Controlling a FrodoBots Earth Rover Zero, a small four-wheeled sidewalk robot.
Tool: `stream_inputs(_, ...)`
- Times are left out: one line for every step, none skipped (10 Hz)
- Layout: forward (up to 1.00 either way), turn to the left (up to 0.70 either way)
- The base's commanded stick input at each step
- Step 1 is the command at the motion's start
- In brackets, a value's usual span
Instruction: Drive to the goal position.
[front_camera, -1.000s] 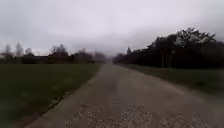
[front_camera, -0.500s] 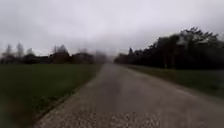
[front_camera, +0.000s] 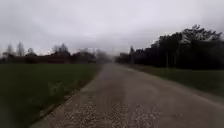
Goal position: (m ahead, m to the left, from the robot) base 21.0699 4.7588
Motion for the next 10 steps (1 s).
stream_inputs(0.85,0.00)
stream_inputs(0.85,0.00)
stream_inputs(0.85,0.00)
stream_inputs(0.85,0.00)
stream_inputs(0.85,-0.04)
stream_inputs(0.85,-0.07)
stream_inputs(0.85,-0.22)
stream_inputs(0.85,-0.24)
stream_inputs(0.85,-0.05)
stream_inputs(0.85,-0.02)
